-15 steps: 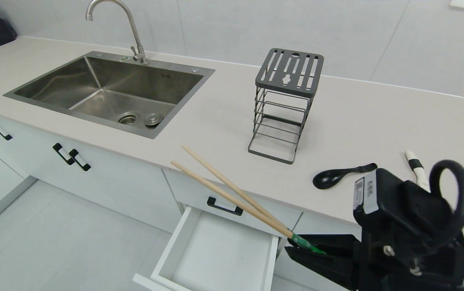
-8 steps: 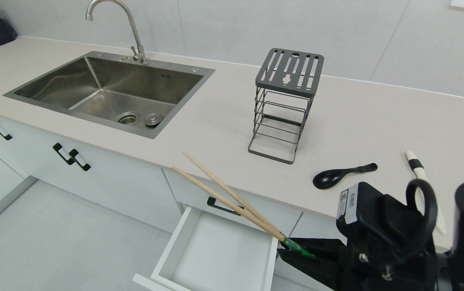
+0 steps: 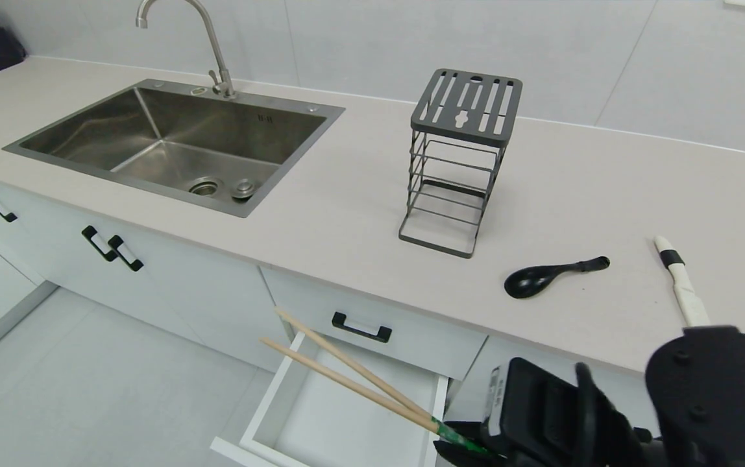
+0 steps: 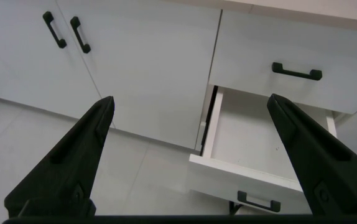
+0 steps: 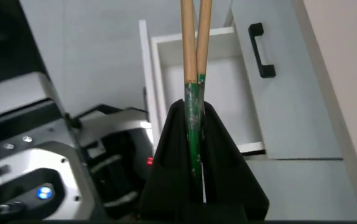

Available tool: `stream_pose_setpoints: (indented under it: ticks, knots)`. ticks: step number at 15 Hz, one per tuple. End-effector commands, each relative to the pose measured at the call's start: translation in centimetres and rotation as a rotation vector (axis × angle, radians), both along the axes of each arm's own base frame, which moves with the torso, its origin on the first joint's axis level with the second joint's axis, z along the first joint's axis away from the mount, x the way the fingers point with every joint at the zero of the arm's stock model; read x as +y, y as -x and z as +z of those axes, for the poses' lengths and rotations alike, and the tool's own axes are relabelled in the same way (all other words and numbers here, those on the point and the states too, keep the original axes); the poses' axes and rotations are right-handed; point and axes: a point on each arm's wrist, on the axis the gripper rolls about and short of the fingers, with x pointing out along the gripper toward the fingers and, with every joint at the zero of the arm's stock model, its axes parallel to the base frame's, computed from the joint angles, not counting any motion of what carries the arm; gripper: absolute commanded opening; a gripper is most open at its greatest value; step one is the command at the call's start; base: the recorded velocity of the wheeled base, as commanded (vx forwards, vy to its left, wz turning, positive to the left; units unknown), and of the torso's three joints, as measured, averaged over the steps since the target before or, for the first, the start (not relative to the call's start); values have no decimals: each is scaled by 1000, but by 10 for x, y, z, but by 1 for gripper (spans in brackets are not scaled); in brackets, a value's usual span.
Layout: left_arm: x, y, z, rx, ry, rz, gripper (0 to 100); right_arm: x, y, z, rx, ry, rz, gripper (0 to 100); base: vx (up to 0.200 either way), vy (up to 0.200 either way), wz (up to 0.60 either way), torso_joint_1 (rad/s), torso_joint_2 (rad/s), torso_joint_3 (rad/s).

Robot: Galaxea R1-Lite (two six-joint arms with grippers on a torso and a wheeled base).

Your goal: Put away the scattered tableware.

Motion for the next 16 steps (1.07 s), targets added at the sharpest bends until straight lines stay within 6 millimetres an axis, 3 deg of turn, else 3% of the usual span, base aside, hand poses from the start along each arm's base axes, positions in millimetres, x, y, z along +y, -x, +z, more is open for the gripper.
stream_pose_setpoints:
  ticks: [1, 8, 16]
  knots:
    - [0, 0, 0, 1, 0, 0, 100, 17, -9, -6, -33, 66, 27, 0, 0, 0, 0, -178, 383, 207]
    - [0, 0, 0, 1, 0, 0, 100, 29, -9, -11, -37, 85, 54, 0, 0, 0, 0, -95, 195, 106]
    - [0, 0, 0, 1, 0, 0, 100, 35, -14, 3, -81, 3, 46, 0, 0, 0, 0, -111, 233, 121]
